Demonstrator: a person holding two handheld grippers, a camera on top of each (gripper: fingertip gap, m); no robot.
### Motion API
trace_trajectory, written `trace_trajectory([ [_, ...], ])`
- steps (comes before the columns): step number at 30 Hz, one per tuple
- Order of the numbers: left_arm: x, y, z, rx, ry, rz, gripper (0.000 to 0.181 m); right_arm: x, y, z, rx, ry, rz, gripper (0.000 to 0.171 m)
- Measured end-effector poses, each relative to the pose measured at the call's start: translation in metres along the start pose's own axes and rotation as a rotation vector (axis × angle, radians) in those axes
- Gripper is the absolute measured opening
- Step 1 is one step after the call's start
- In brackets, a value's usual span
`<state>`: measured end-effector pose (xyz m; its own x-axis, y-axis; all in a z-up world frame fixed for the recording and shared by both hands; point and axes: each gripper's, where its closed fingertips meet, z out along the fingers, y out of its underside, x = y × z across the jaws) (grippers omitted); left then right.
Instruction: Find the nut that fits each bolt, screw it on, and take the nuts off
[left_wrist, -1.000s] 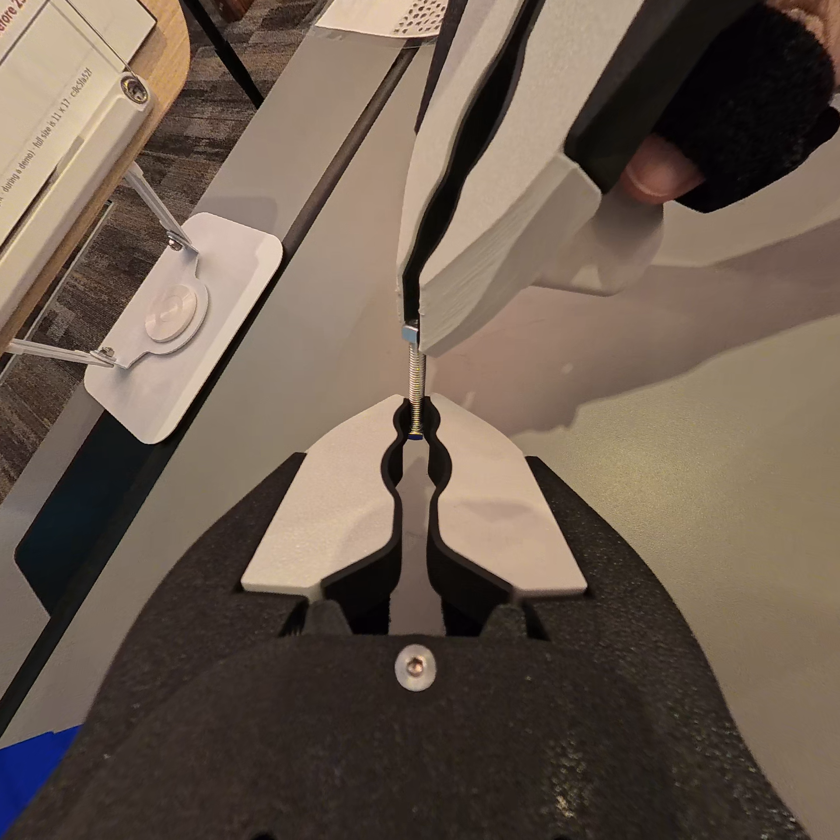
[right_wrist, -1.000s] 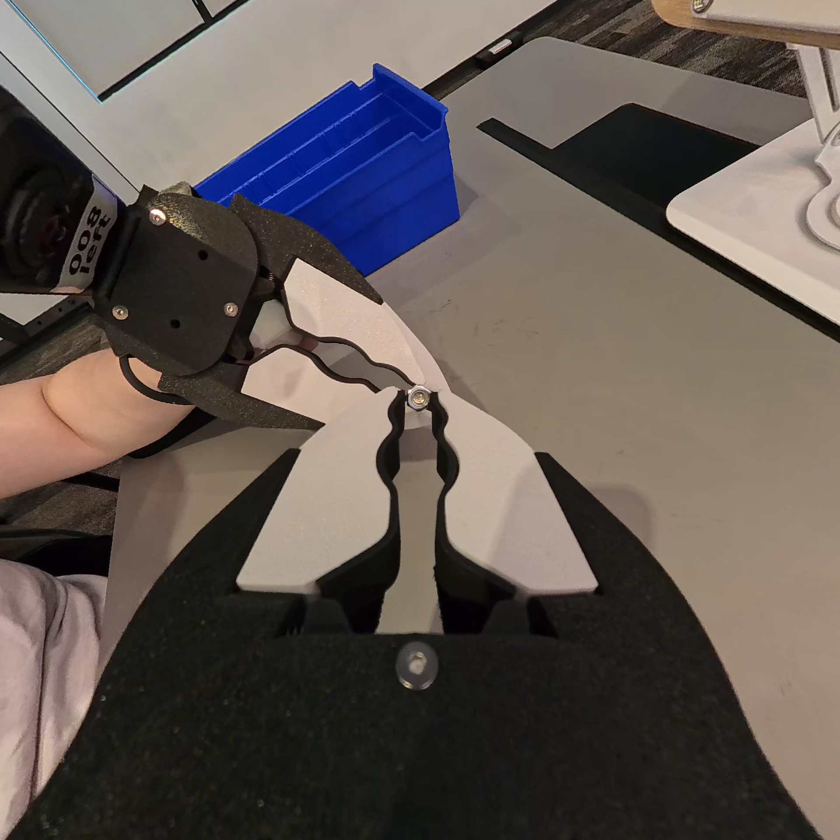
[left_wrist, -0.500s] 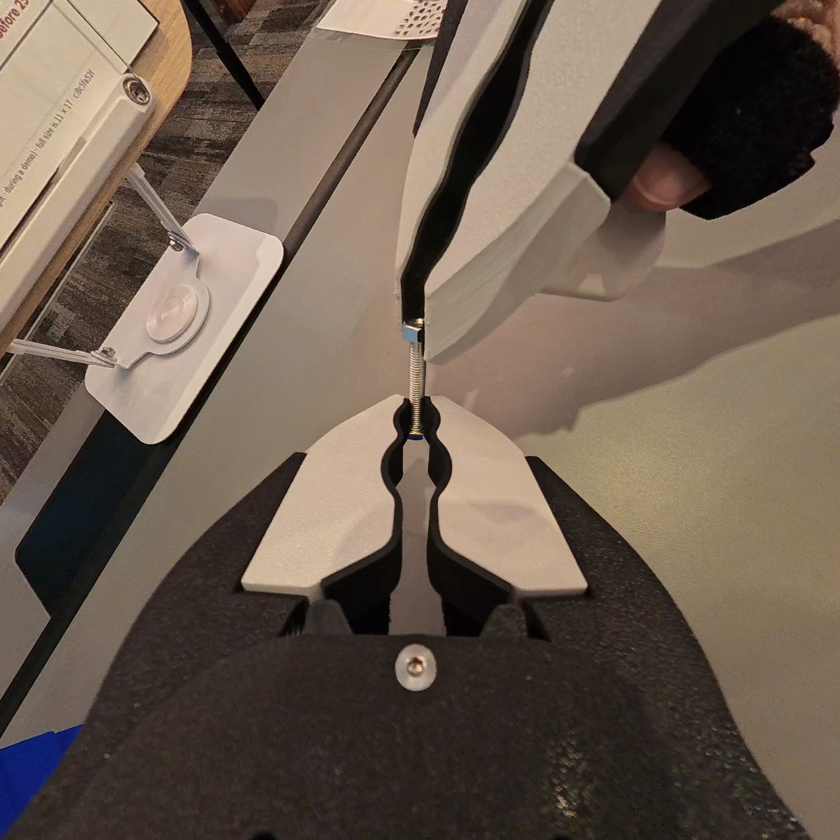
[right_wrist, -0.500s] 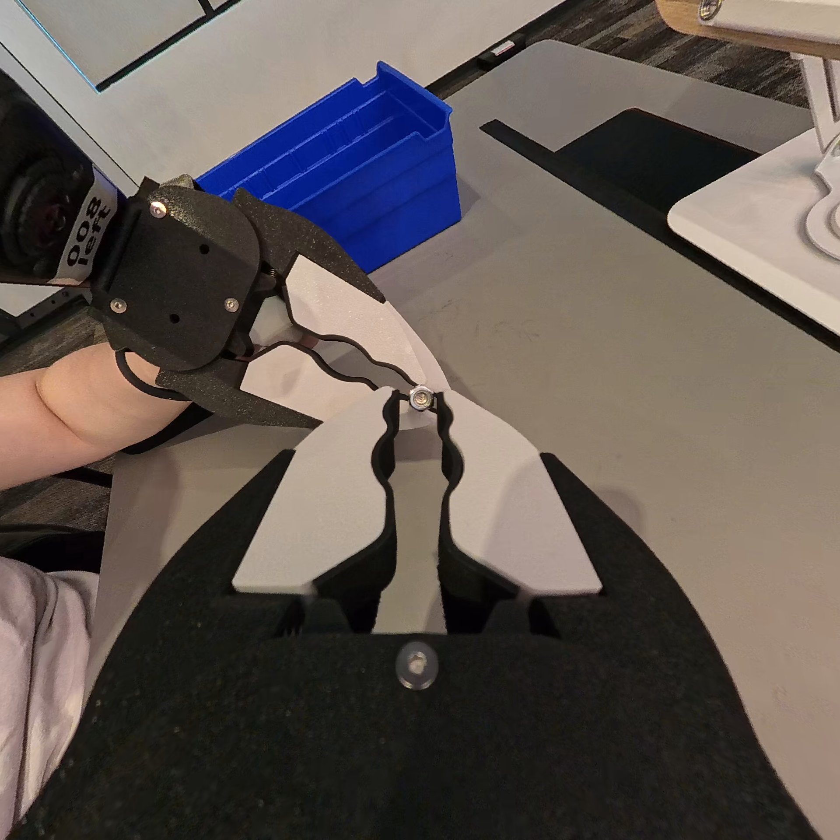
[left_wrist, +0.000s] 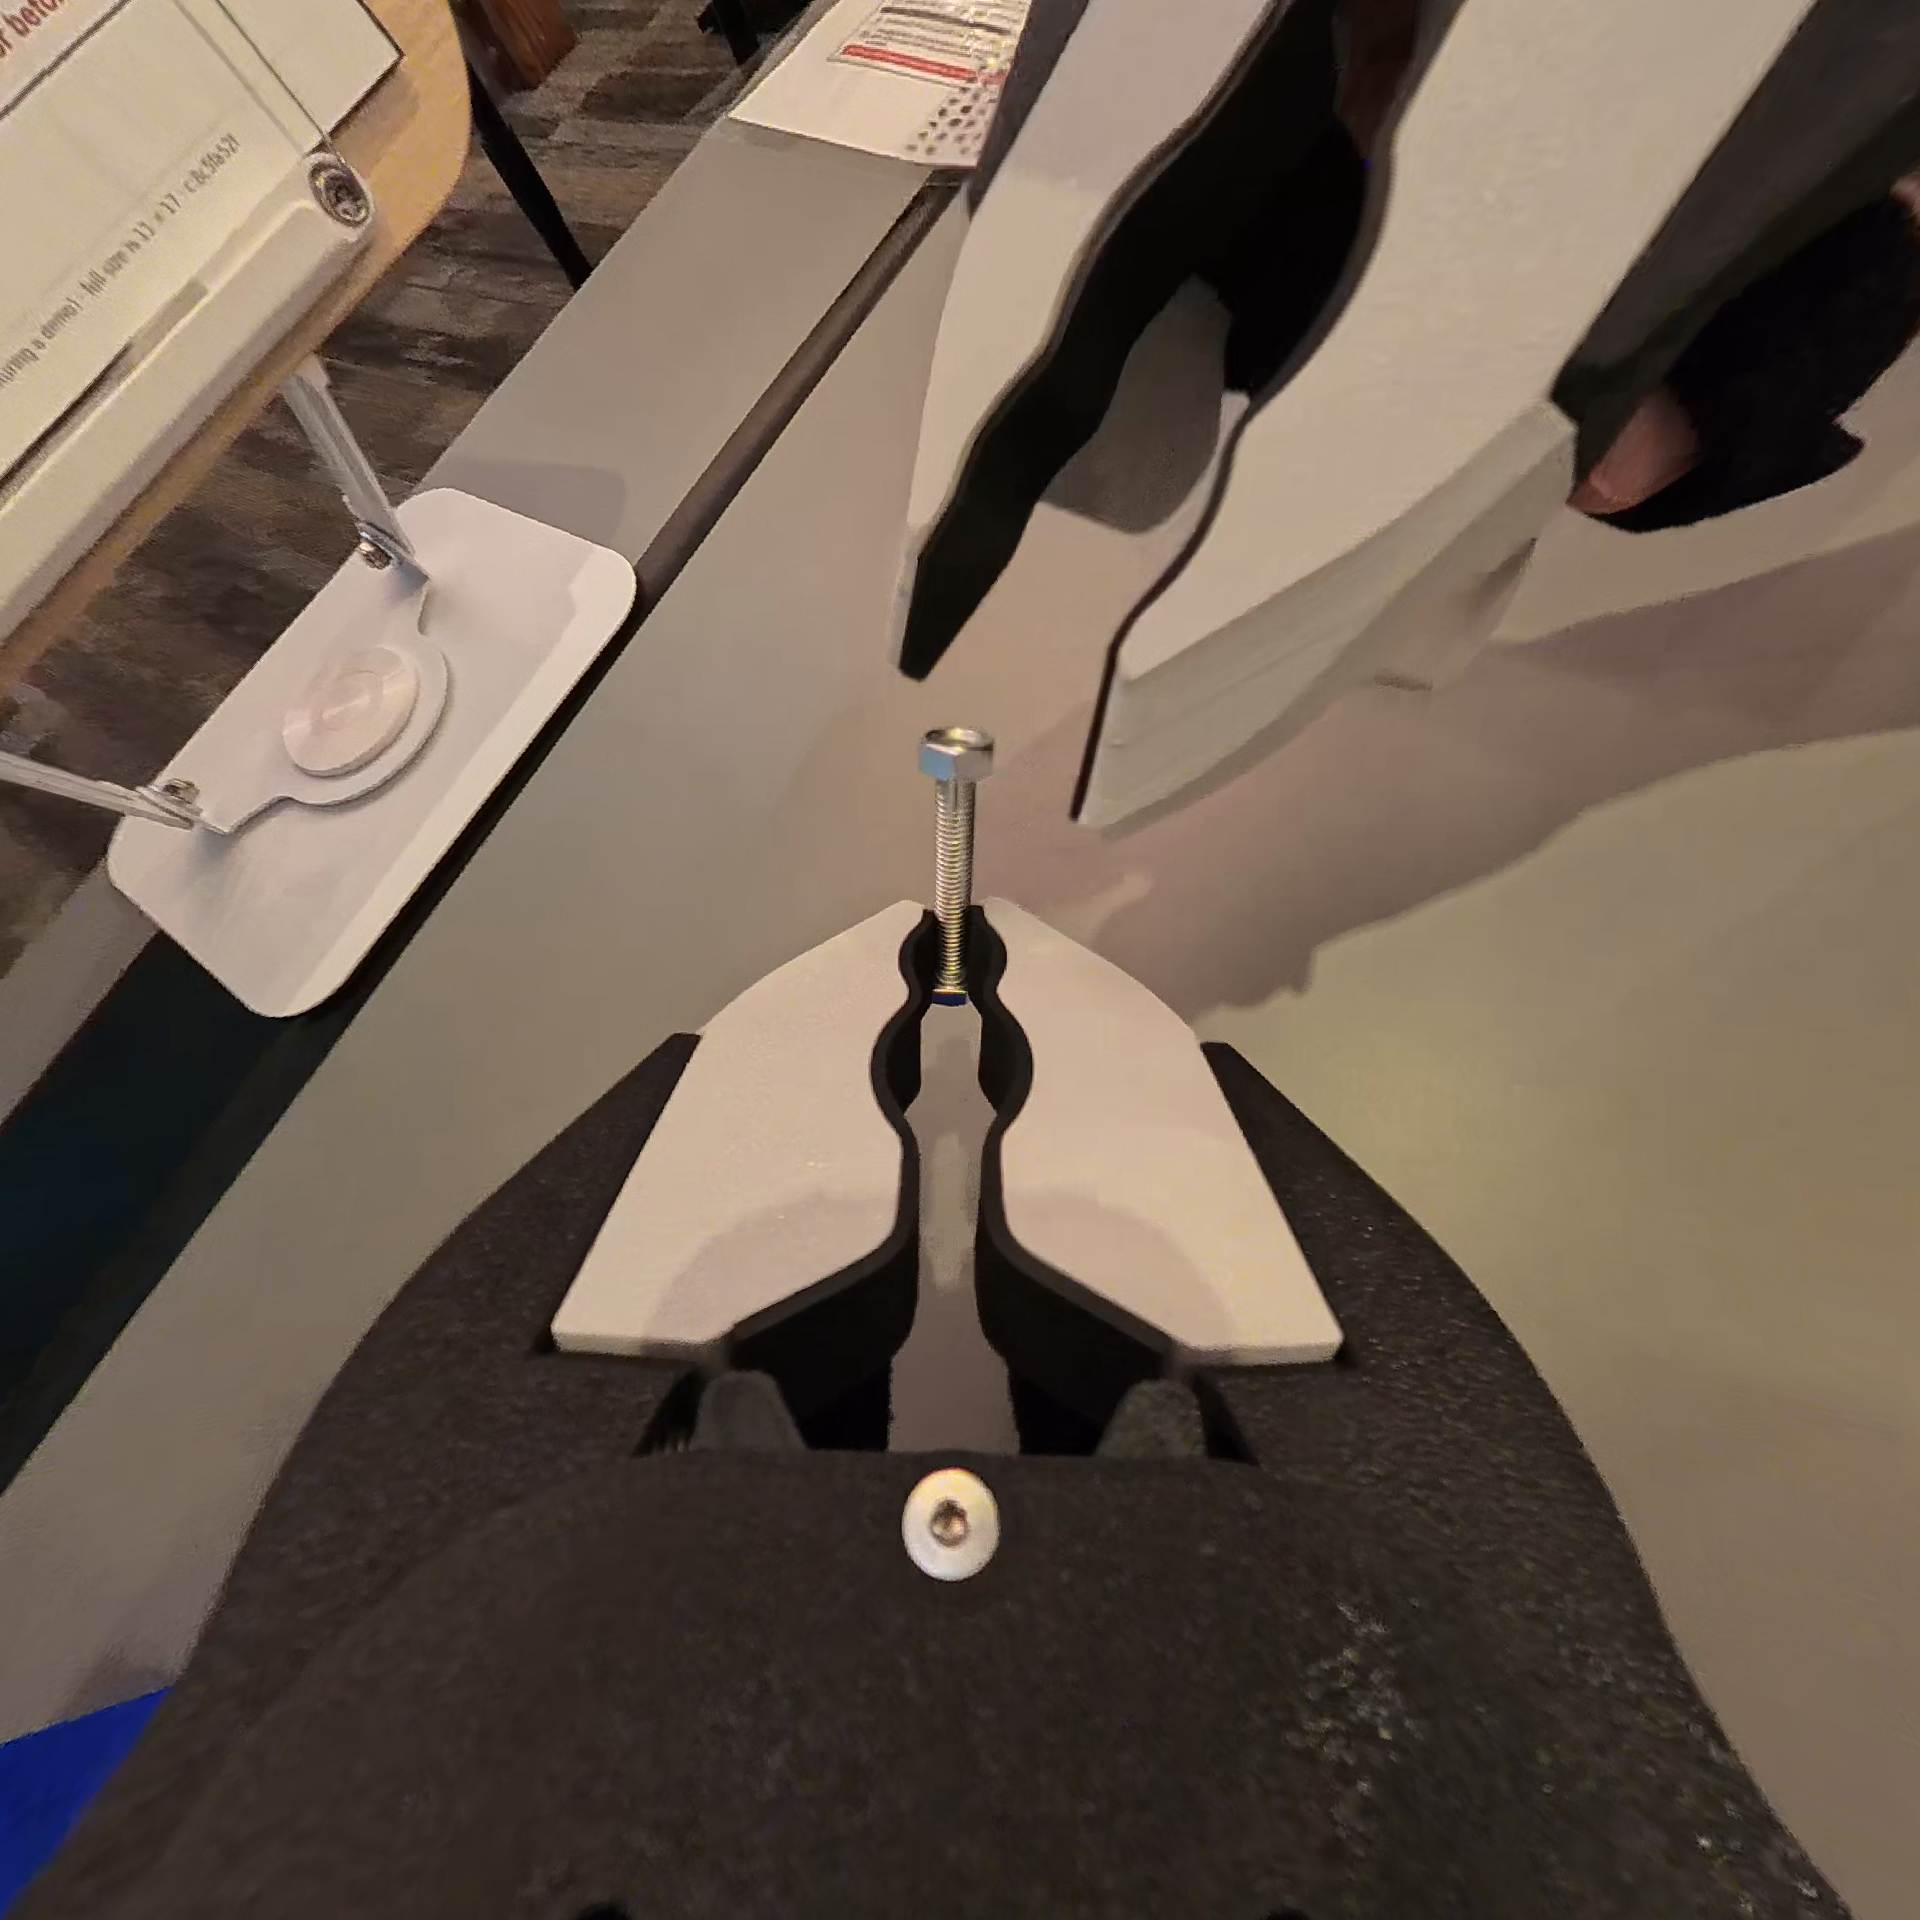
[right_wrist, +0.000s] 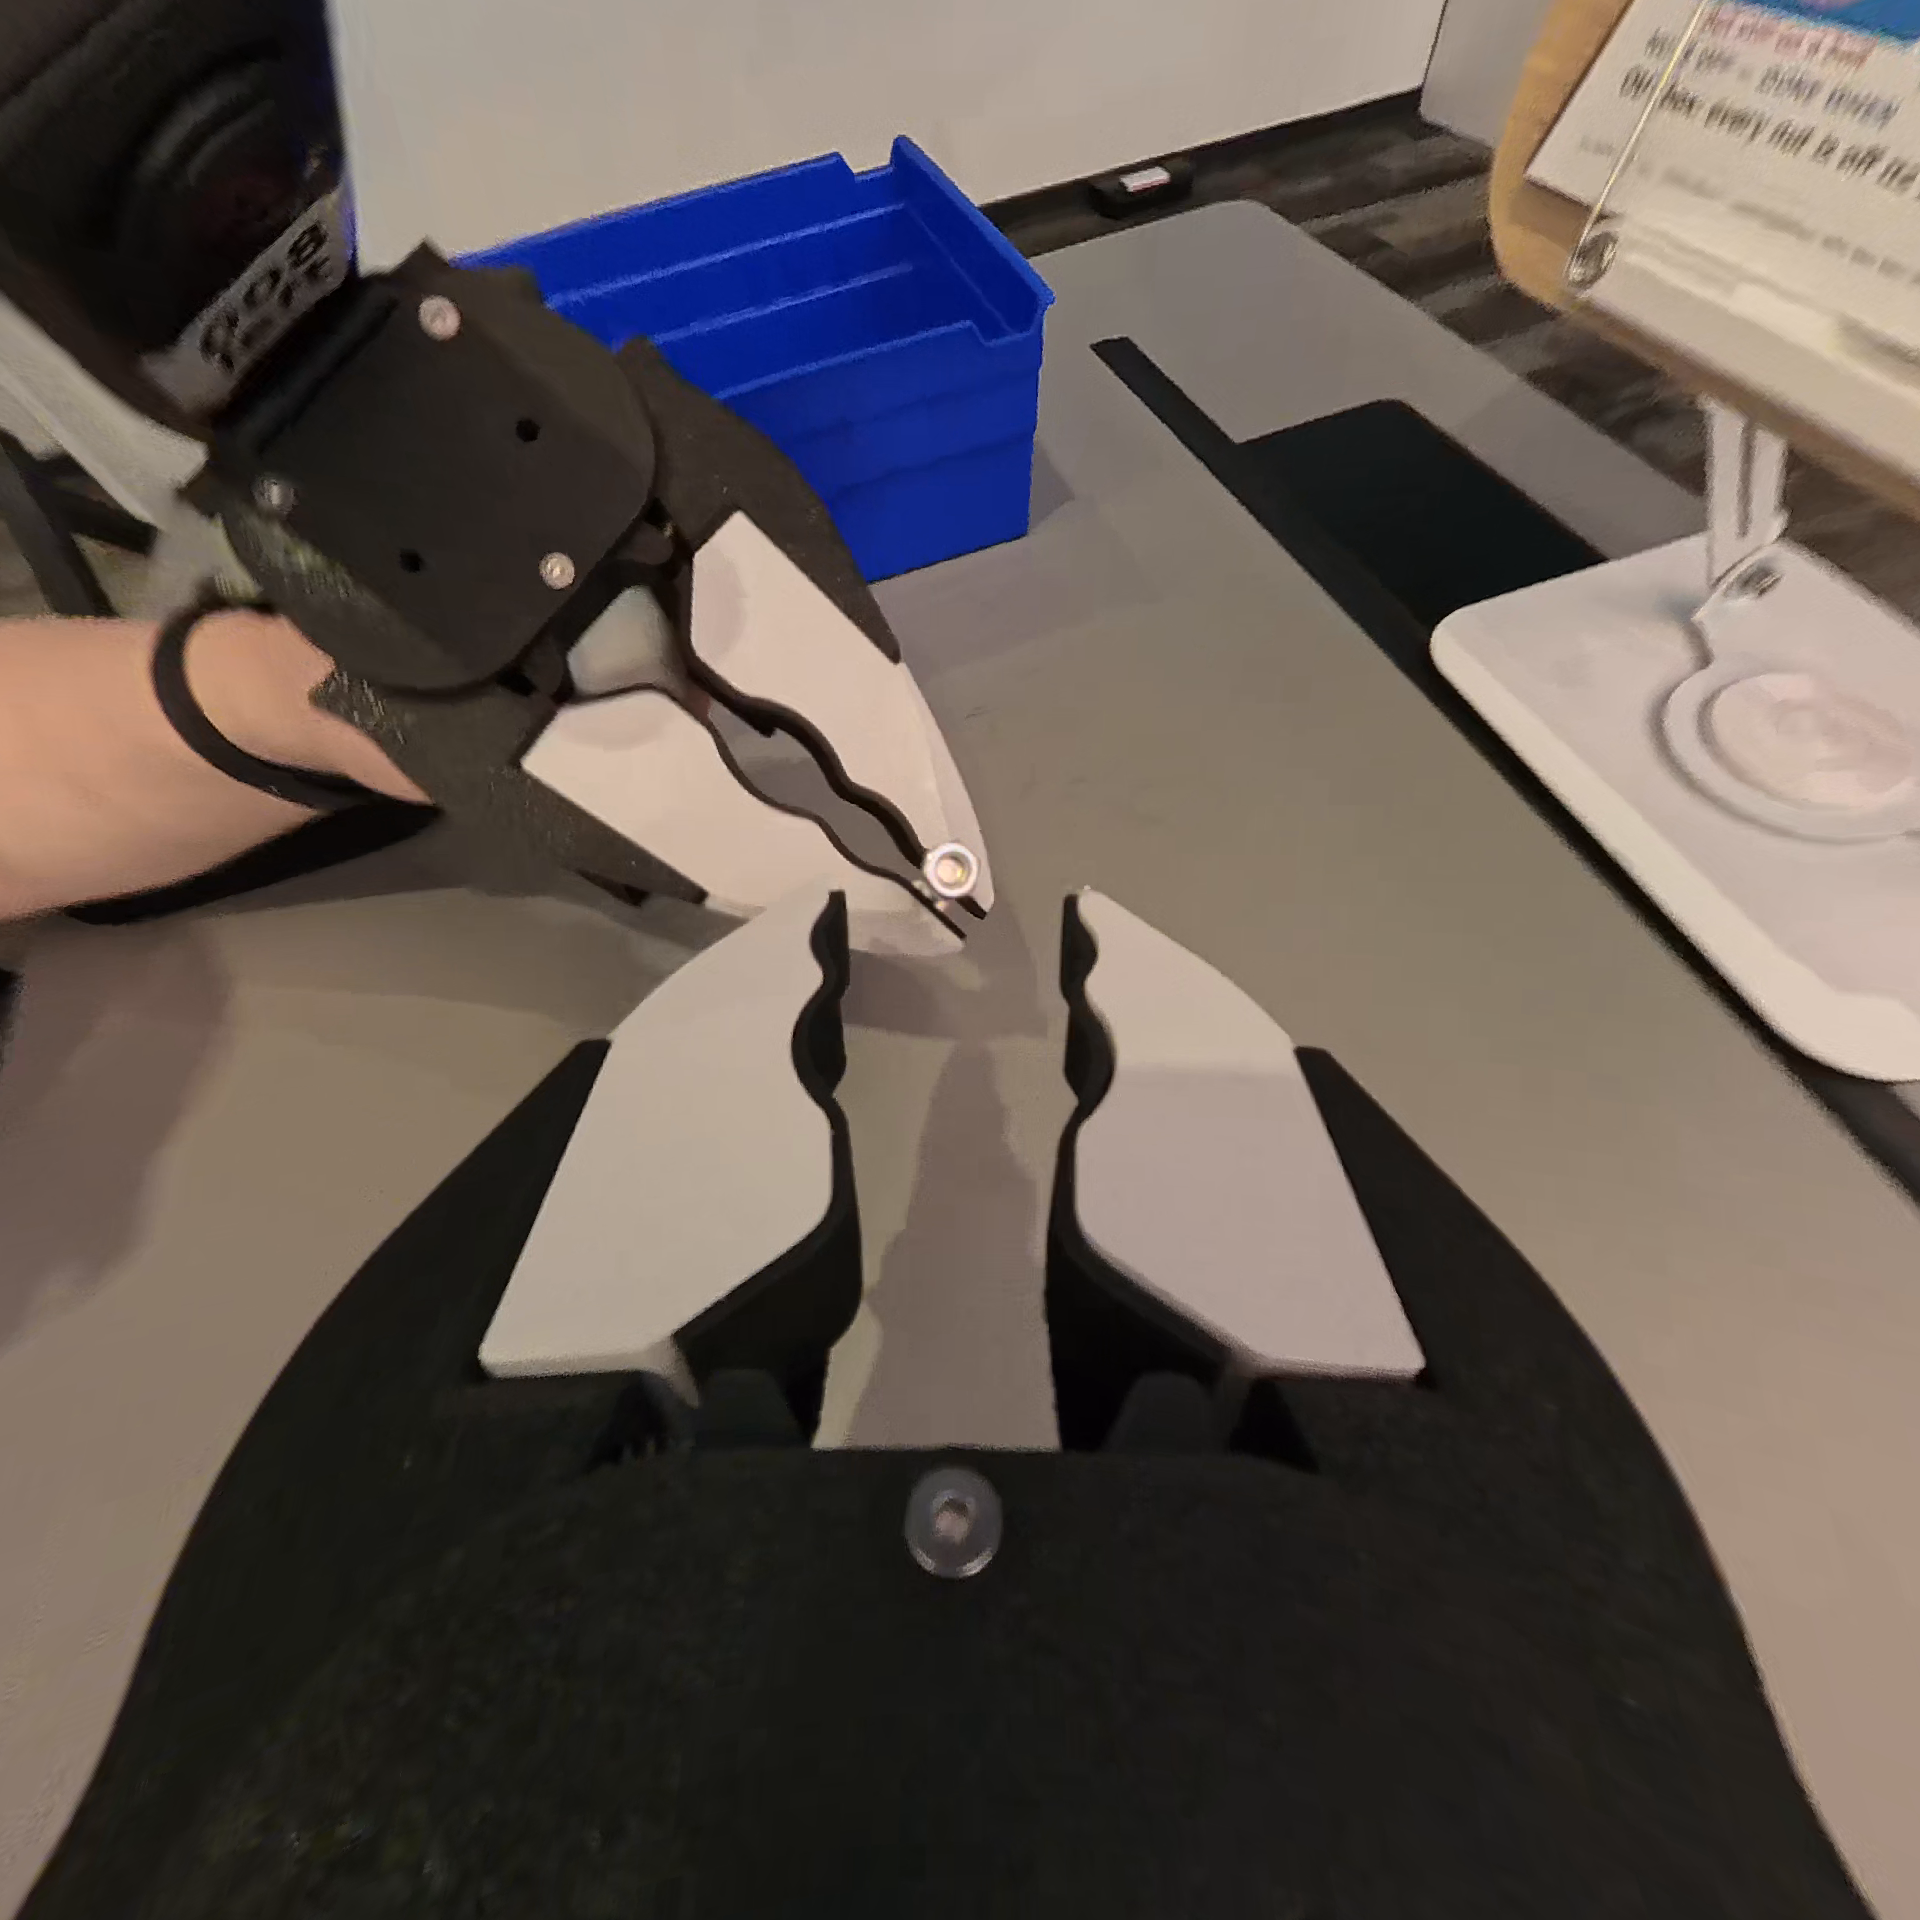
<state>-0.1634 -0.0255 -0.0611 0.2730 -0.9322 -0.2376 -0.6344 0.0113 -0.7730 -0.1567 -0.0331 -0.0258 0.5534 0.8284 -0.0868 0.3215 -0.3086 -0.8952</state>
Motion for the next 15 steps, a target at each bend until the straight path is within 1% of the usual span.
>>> trace_trajectory([
  [4,0.009,-0.007,-0.003,0.08,0.123,-0.029,0.005,-0.005,-0.006,-0.016,0.003,-0.016,-0.237,0.037],
  [7,0.031,-0.017,-0.011,0.173,0.293,0.004,0.005,-0.022,-0.006,-0.032,0.018,-0.111,-0.394,0.032],
  [9,0.044,-0.02,-0.015,0.204,0.368,0.042,0.005,-0.032,-0.002,-0.04,0.01,-0.164,-0.484,0.028],
  [12,0.054,-0.017,-0.016,0.184,0.41,0.089,0.005,-0.036,0.001,-0.047,-0.008,-0.155,-0.593,0.026],
  [15,0.066,-0.014,-0.018,0.175,0.463,0.133,0.005,-0.048,0.0,-0.051,0.012,-0.21,-0.612,0.024],
])
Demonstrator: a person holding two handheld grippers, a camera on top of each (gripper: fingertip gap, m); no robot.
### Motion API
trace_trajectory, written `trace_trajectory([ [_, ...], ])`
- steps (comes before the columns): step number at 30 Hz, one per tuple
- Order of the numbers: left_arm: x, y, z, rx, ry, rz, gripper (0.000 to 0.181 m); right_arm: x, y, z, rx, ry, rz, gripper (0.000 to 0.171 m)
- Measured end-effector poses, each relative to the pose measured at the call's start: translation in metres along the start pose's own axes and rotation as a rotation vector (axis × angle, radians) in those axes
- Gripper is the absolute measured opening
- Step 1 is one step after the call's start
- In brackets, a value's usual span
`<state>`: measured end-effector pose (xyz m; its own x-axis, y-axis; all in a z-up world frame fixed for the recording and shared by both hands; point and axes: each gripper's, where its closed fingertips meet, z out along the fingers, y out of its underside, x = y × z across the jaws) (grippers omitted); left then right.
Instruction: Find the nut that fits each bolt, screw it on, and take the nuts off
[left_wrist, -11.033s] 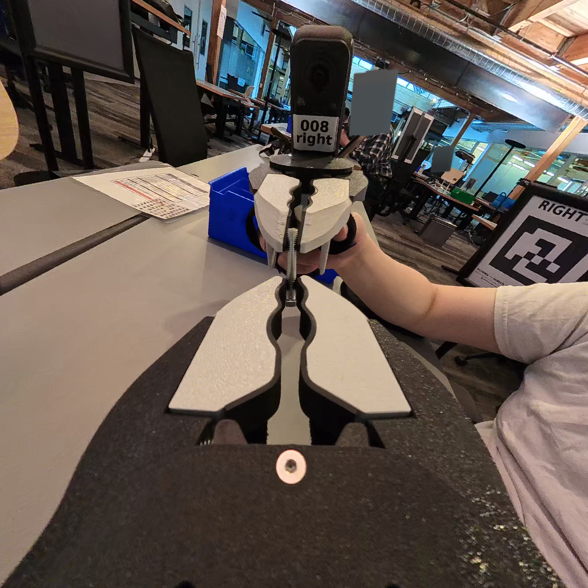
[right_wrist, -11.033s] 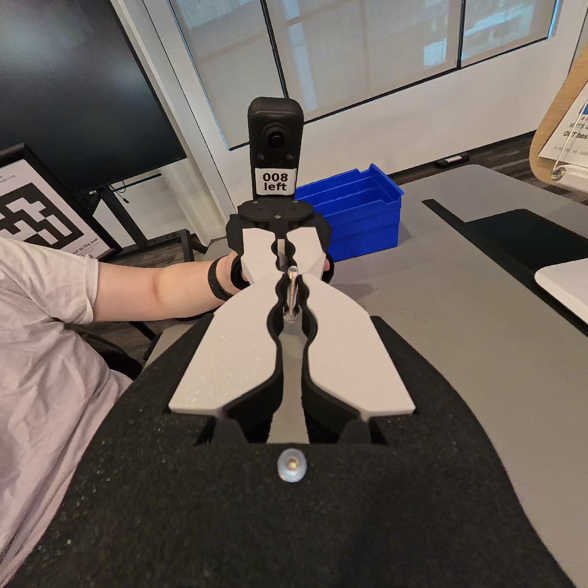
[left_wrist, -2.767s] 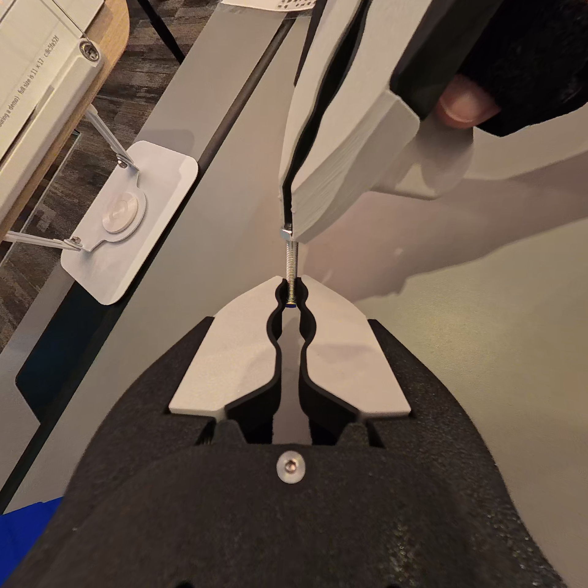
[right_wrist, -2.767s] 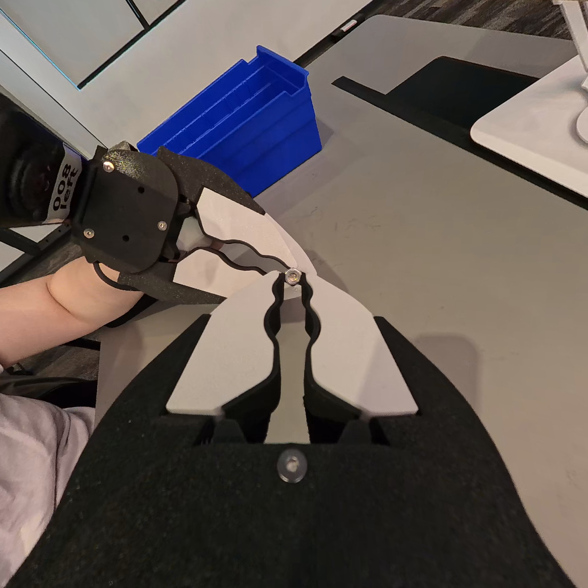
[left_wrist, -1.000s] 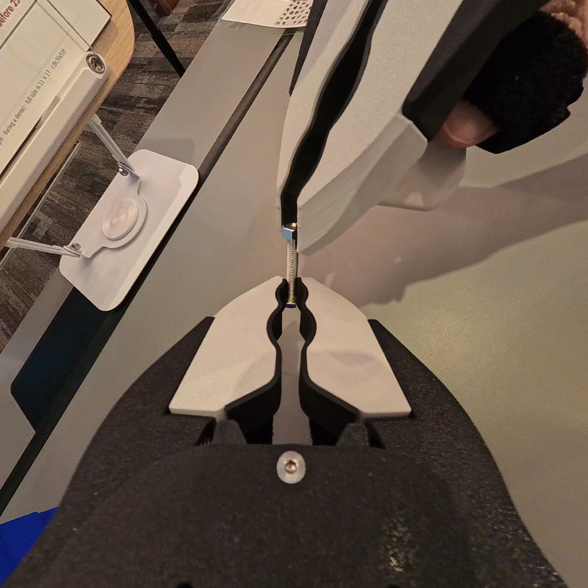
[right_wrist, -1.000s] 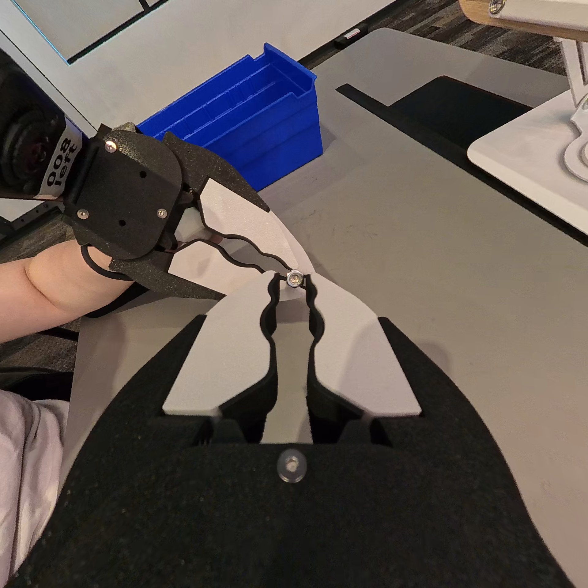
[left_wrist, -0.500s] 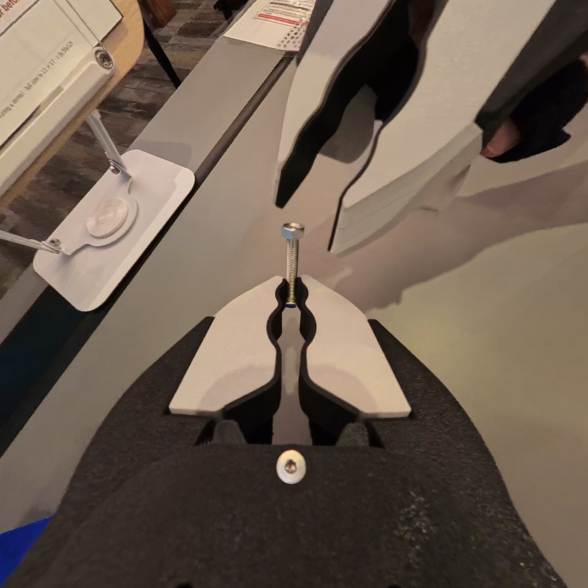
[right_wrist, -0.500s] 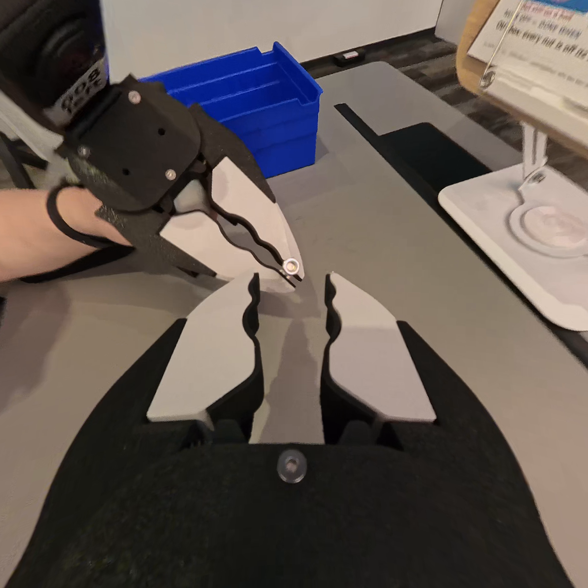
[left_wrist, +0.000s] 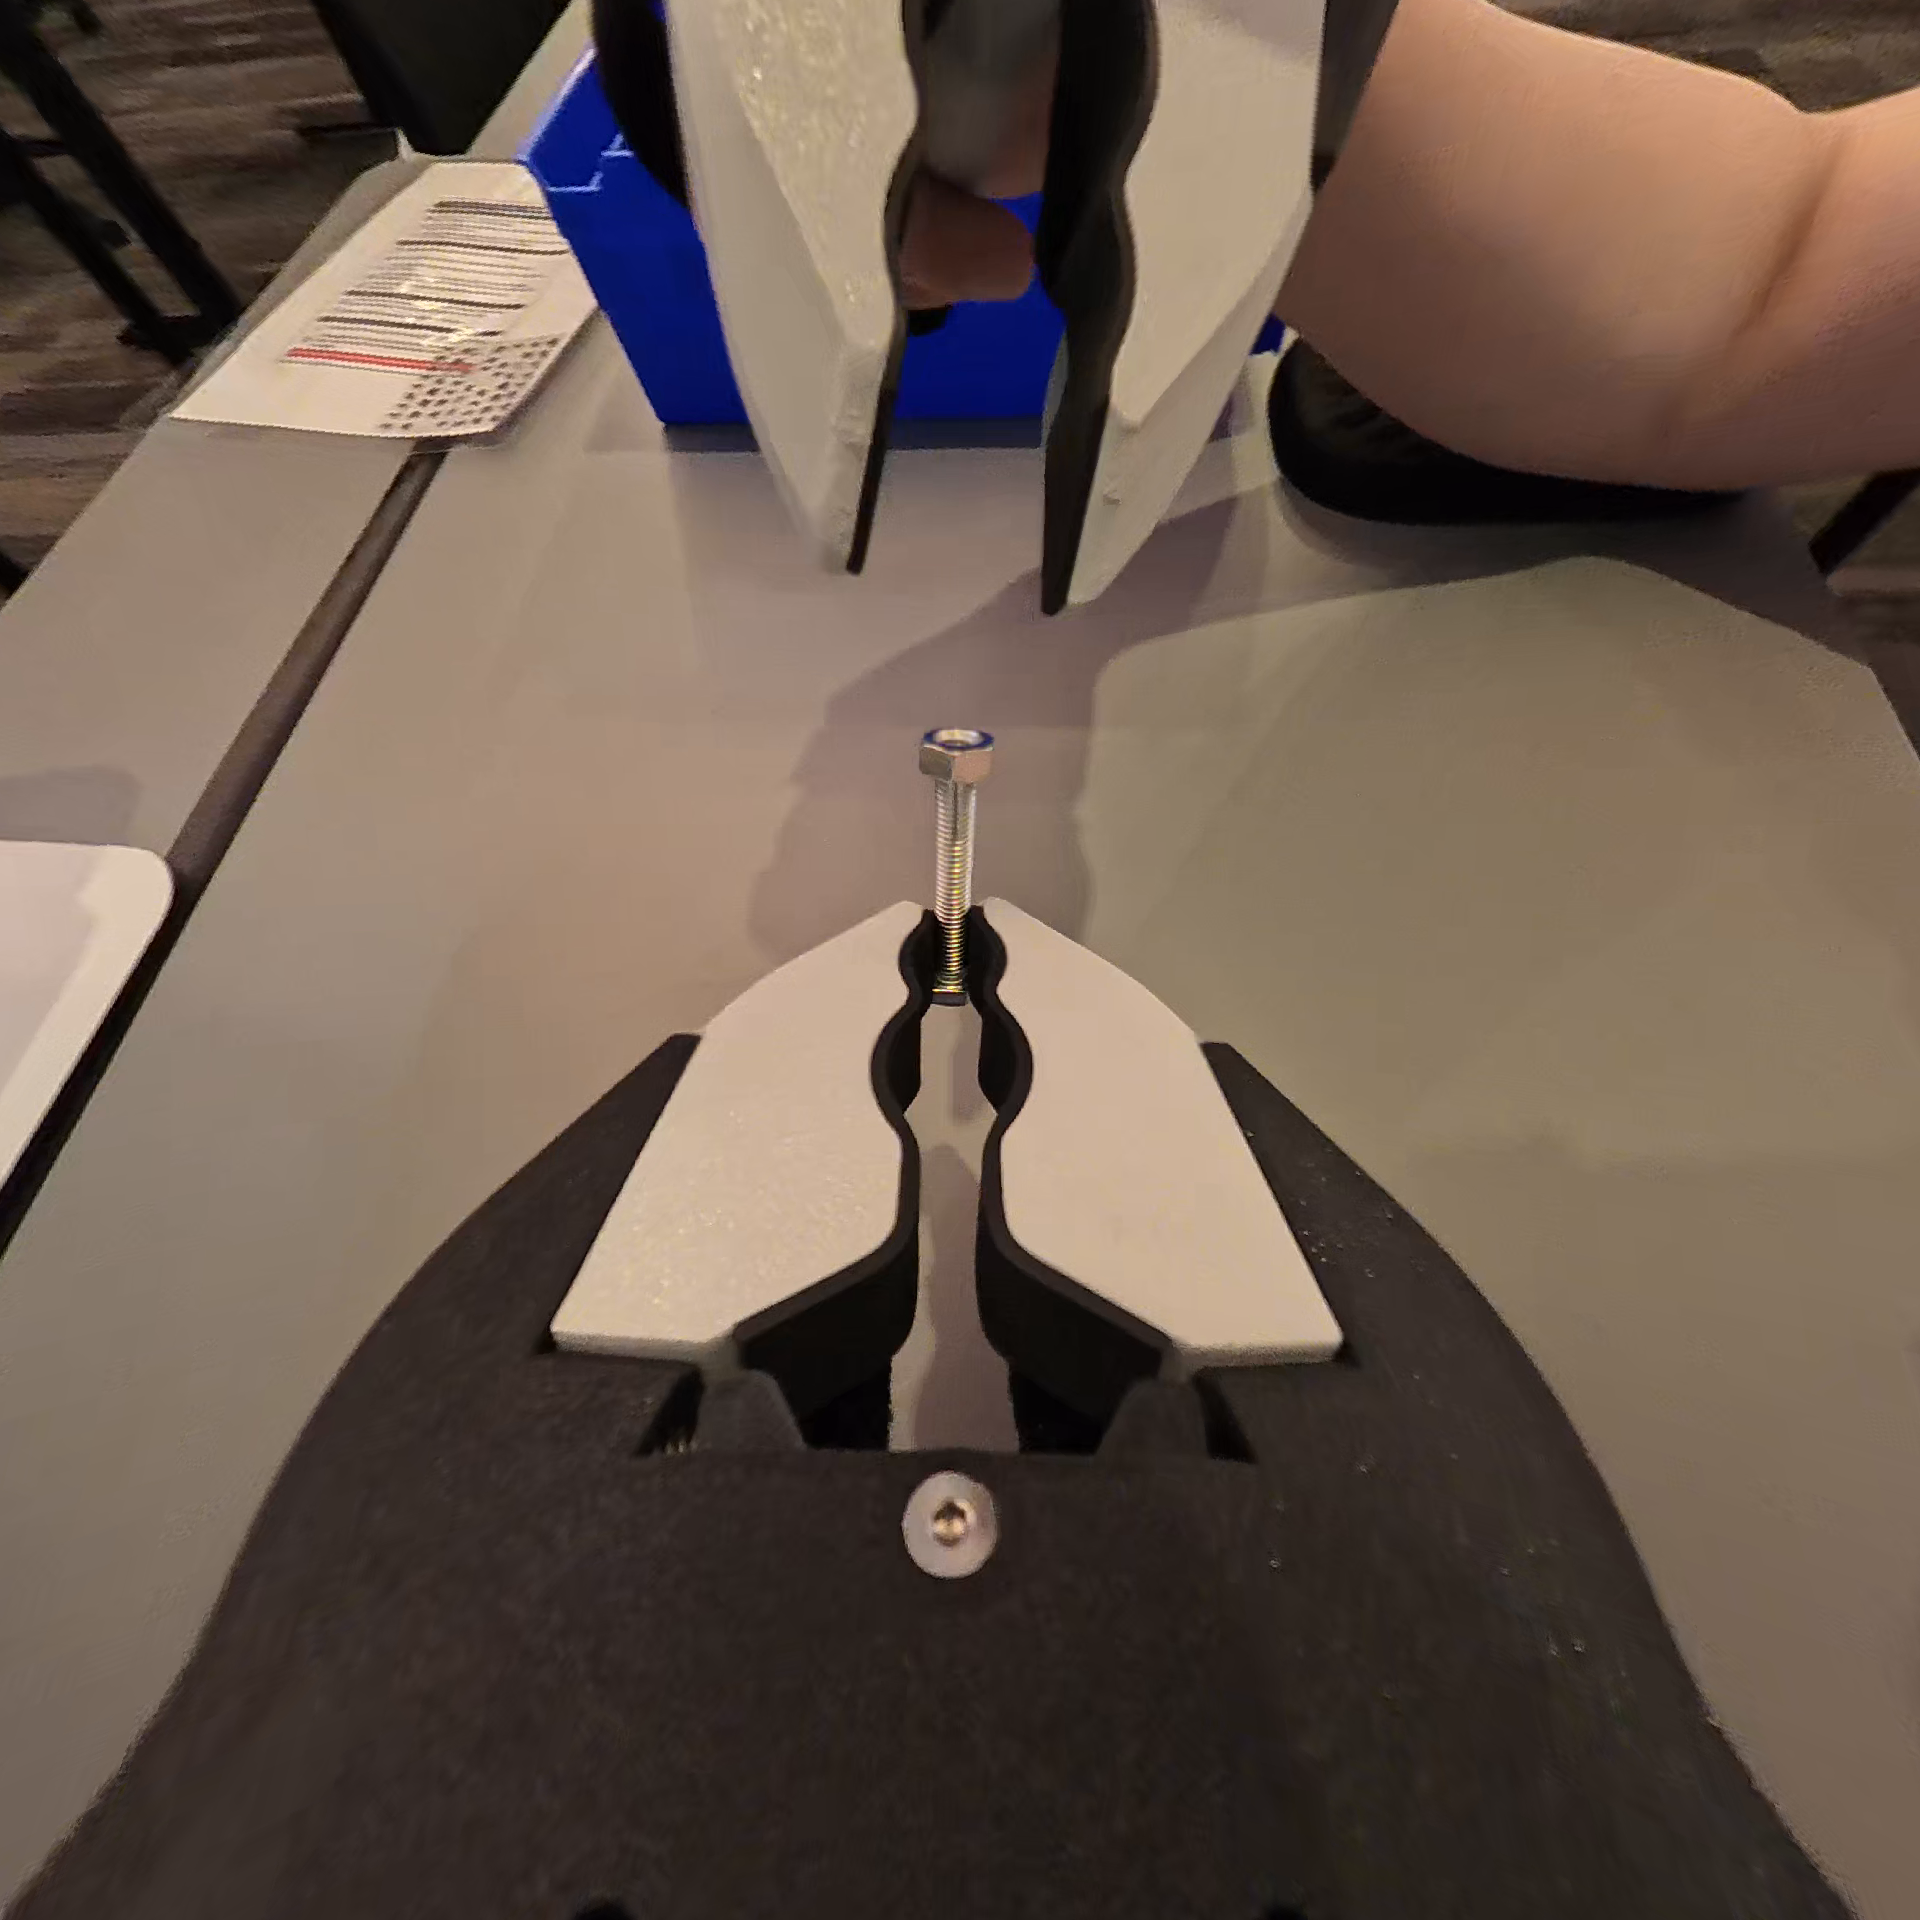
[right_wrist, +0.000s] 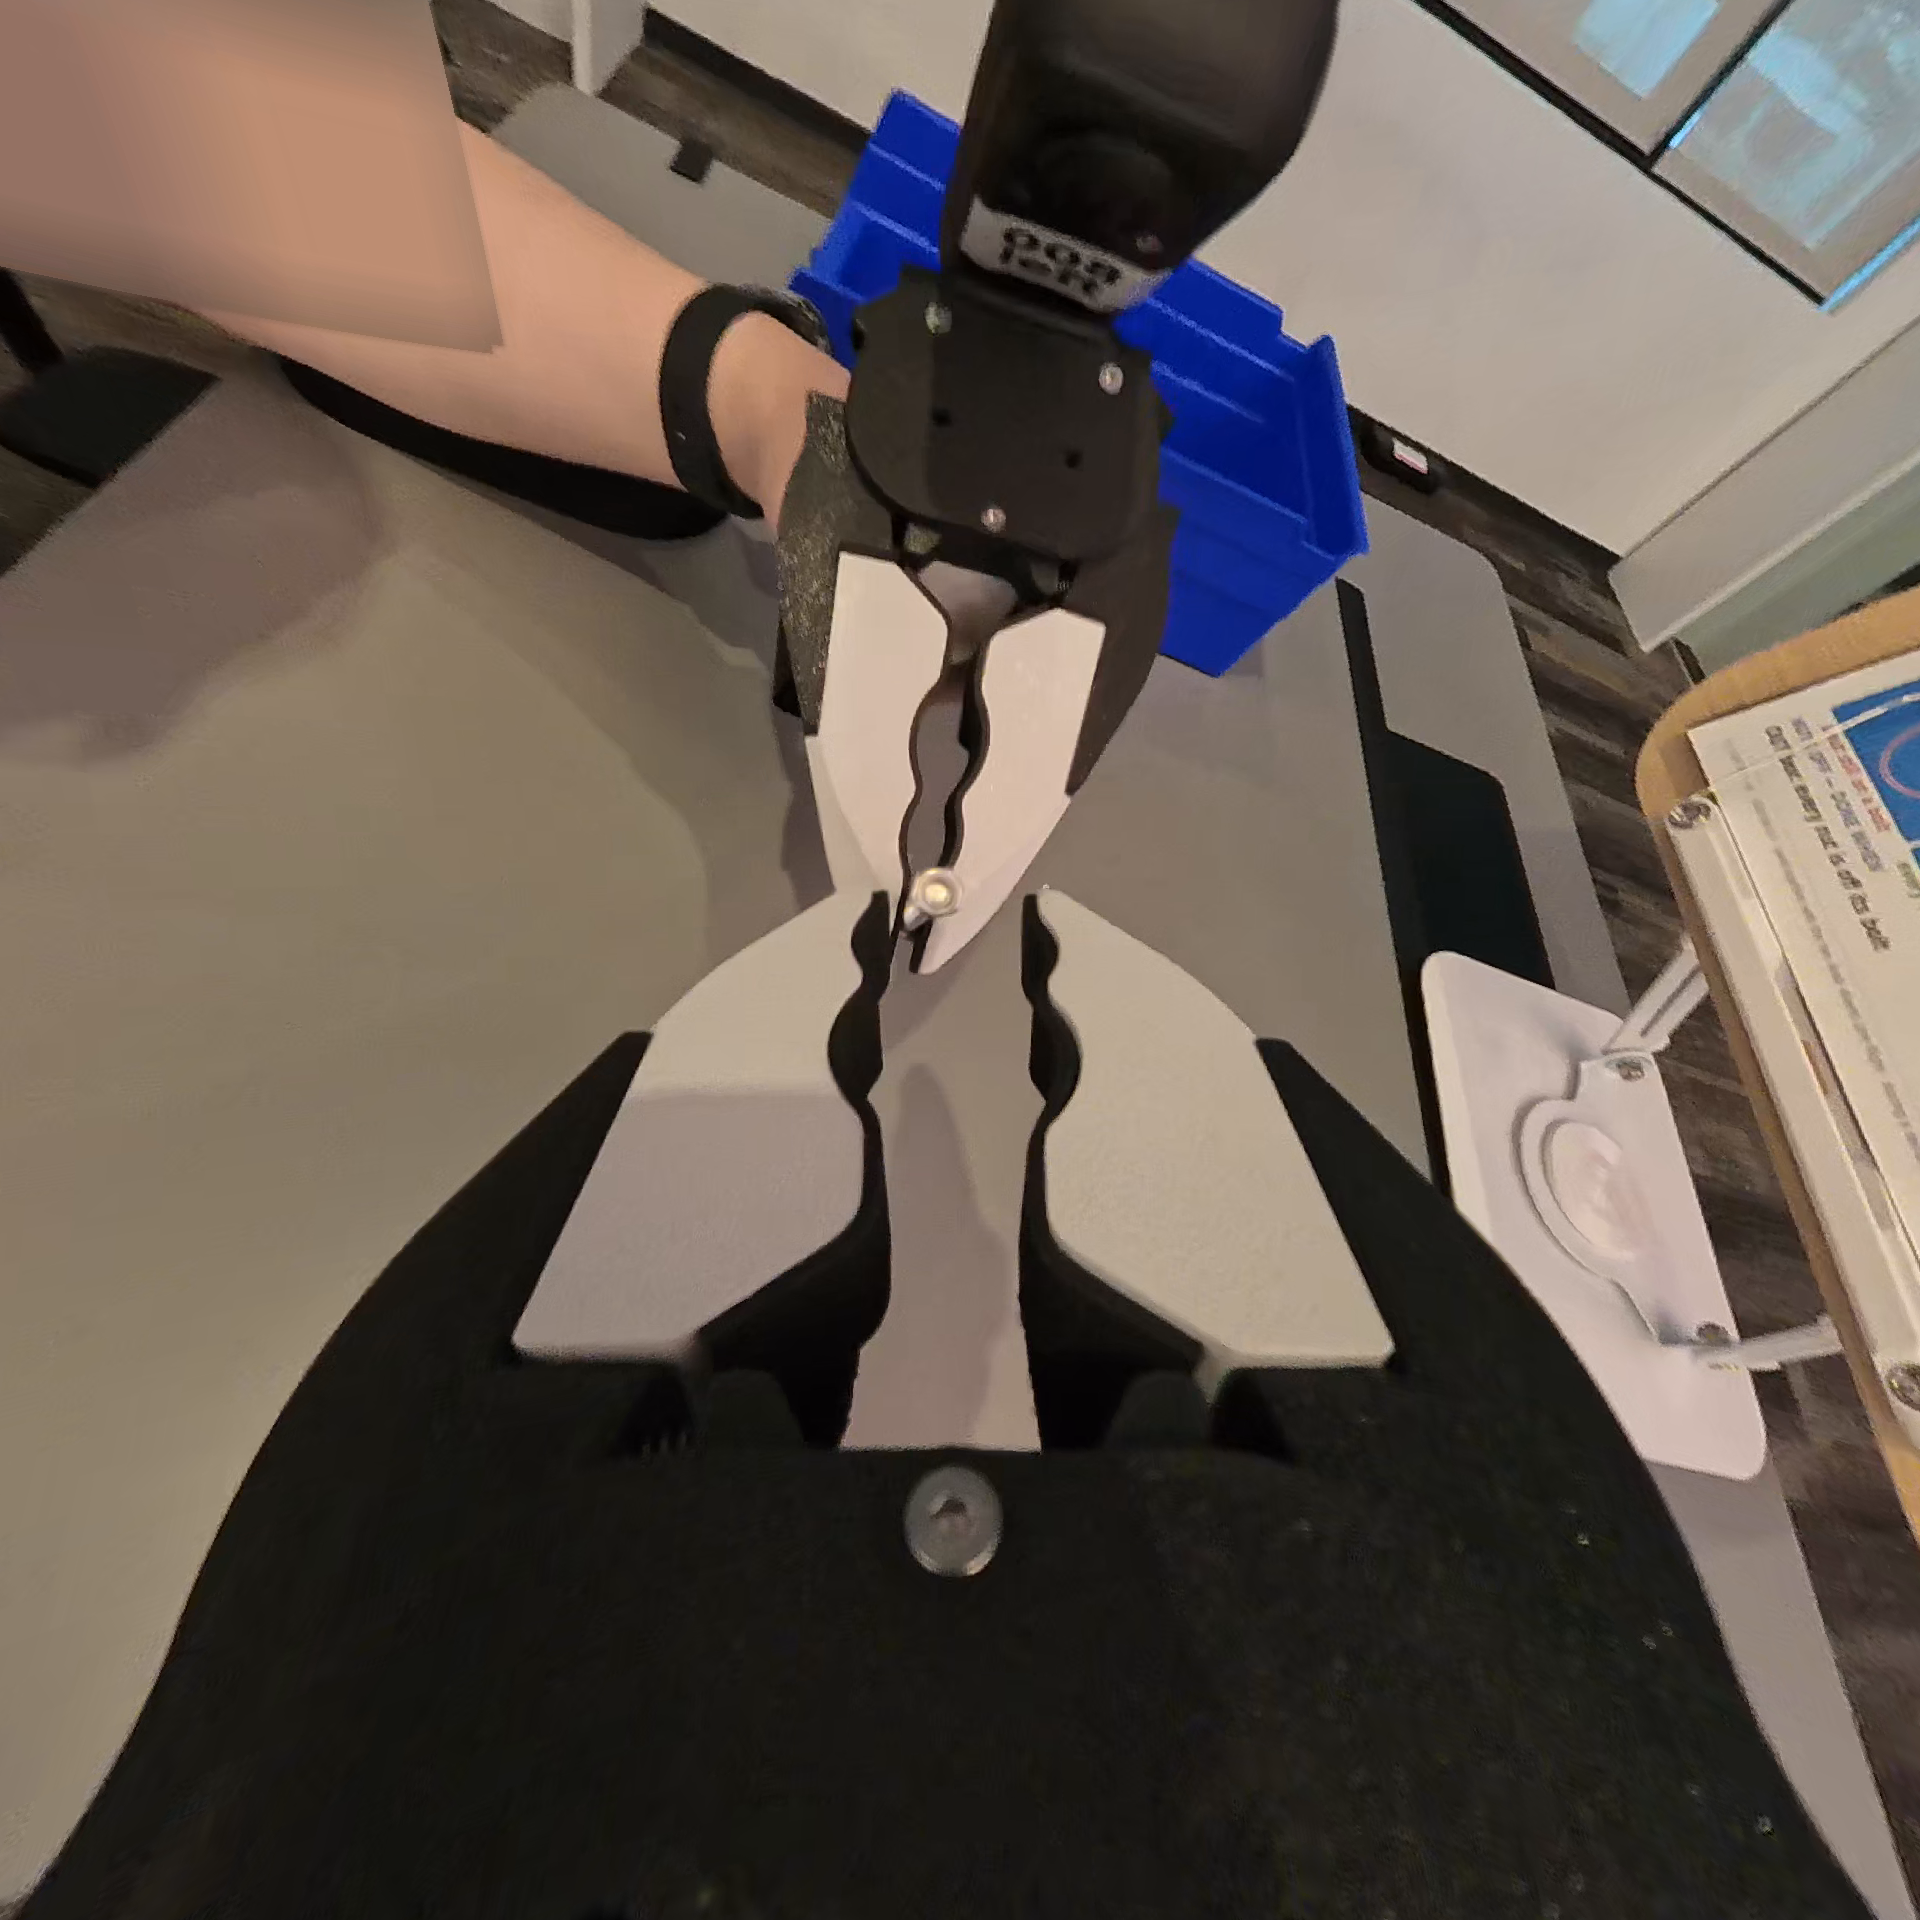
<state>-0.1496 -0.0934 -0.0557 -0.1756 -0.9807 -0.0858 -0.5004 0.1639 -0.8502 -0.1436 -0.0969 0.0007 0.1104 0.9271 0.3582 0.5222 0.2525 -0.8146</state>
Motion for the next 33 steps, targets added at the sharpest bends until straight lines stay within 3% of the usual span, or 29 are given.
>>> trace_trajectory([
  [6,0.013,-0.001,0.003,-0.001,0.065,0.022,0.005,-0.016,0.0,0.004,0.004,-0.093,-0.021,0.023],
  [12,0.048,-0.004,-0.005,0.018,0.301,0.015,0.005,-0.032,-0.012,0.0,-0.013,-0.144,-0.063,0.029],
  [18,0.068,-0.01,-0.012,0.068,0.418,0.044,0.005,-0.055,-0.032,0.003,-0.058,-0.167,-0.161,0.031],
  [21,0.073,-0.012,-0.013,0.081,0.451,0.044,0.005,-0.062,-0.034,0.005,-0.055,-0.199,-0.173,0.022],
  [33,0.079,-0.012,-0.014,0.073,0.482,0.043,0.005,-0.069,-0.028,0.01,-0.084,-0.245,-0.169,0.015],
])
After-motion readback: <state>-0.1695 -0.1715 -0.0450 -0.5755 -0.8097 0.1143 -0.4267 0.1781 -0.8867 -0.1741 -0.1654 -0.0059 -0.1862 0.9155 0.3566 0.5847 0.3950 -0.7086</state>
